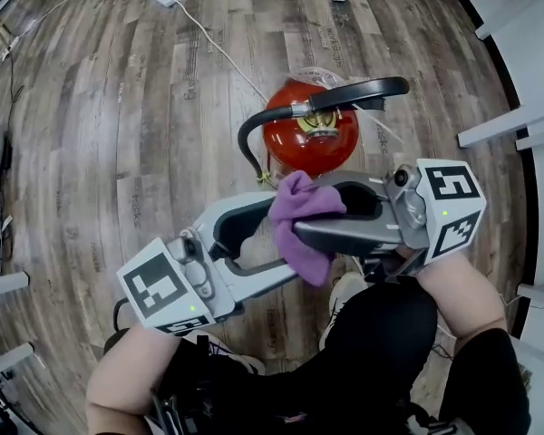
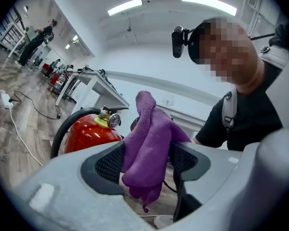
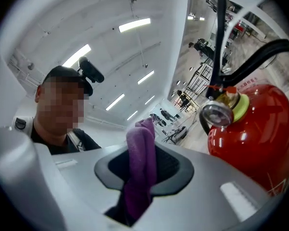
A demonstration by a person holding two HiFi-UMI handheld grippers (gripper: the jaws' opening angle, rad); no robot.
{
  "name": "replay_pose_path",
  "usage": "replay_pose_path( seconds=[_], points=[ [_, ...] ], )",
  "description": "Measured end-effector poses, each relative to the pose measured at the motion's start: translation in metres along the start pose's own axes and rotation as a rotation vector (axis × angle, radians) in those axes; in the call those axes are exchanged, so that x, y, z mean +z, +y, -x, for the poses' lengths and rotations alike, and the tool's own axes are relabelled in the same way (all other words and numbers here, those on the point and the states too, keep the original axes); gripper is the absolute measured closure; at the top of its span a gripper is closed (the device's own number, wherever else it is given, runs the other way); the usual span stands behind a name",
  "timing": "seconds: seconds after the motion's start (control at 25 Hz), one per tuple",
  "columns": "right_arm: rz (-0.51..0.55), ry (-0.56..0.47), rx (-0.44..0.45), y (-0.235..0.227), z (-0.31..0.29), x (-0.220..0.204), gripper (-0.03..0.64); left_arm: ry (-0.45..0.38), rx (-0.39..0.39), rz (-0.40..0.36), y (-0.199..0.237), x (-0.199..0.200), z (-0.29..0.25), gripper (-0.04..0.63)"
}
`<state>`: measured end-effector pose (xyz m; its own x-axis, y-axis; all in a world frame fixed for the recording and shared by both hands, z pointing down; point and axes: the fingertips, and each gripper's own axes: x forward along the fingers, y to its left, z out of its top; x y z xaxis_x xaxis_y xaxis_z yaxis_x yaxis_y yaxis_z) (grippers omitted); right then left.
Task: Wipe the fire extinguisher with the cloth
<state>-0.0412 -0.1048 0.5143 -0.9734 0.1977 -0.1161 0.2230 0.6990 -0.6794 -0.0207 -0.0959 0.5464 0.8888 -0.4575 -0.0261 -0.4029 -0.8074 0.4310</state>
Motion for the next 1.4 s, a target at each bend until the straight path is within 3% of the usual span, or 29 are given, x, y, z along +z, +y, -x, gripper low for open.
replay_pose_path(
  seconds=[0.12, 0.2, 0.32, 0.48, 0.52, 0.56, 0.6, 0.76, 0.84, 0.92, 0.96, 1.0, 1.08, 1.16, 1.28, 1.4],
  points=[
    [0.006, 0.021, -0.027, -0.001, -0.006, -0.002, 0.532, 0.002, -0.04, 0.065, -0.002, -0.001, 0.002, 0.342],
    [0.001, 0.01, -0.052, -0.004, -0.006, 0.001, 0.52, -0.011, -0.059, 0.127, 0.0, 0.0, 0.004, 0.461],
    [0.016, -0.023, -0.084, -0.002, -0.005, 0.012, 0.446, -0.069, -0.055, 0.202, 0.011, 0.009, 0.012, 0.48],
    [0.153, -0.121, -0.228, 0.018, 0.003, 0.043, 0.43, -0.19, 0.005, 0.23, 0.04, 0.045, 0.037, 0.485],
    [0.209, -0.138, -0.269, 0.027, 0.004, 0.05, 0.442, -0.203, 0.022, 0.221, 0.048, 0.056, 0.044, 0.485],
    [0.269, -0.138, -0.304, 0.035, 0.003, 0.053, 0.499, -0.2, 0.039, 0.198, 0.054, 0.066, 0.049, 0.485],
    [0.318, -0.122, -0.332, 0.043, -0.001, 0.053, 0.604, -0.178, 0.056, 0.156, 0.06, 0.075, 0.052, 0.485],
    [0.42, 0.072, -0.419, 0.056, -0.03, 0.025, 0.617, 0.046, 0.125, -0.104, 0.087, 0.091, 0.047, 0.479],
    [0.593, 0.192, -0.439, 0.051, -0.038, 0.004, 0.617, 0.133, 0.124, -0.169, 0.106, 0.092, 0.041, 0.479],
    [0.725, 0.304, -0.418, 0.034, -0.036, -0.021, 0.617, 0.184, 0.112, -0.181, 0.128, 0.091, 0.032, 0.479],
    [0.691, 0.335, -0.387, 0.025, -0.031, -0.032, 0.614, 0.202, 0.112, -0.178, 0.139, 0.089, 0.027, 0.479],
    [0.588, 0.321, -0.351, 0.017, -0.025, -0.035, 0.614, 0.215, 0.116, -0.172, 0.149, 0.086, 0.023, 0.477],
    [0.311, 0.204, -0.276, 0.008, -0.016, -0.026, 0.614, 0.227, 0.124, -0.162, 0.166, 0.079, 0.016, 0.477],
    [0.144, 0.094, -0.207, 0.008, -0.011, -0.01, 0.614, 0.237, 0.125, -0.152, 0.178, 0.069, 0.01, 0.477],
    [0.117, 0.078, -0.194, 0.008, -0.012, -0.007, 0.614, 0.278, 0.085, -0.139, 0.186, 0.053, 0.005, 0.476],
    [0.128, 0.123, -0.225, 0.003, -0.017, -0.017, 0.614, 0.313, -0.049, -0.061, 0.175, 0.047, 0.006, 0.476]
  ],
)
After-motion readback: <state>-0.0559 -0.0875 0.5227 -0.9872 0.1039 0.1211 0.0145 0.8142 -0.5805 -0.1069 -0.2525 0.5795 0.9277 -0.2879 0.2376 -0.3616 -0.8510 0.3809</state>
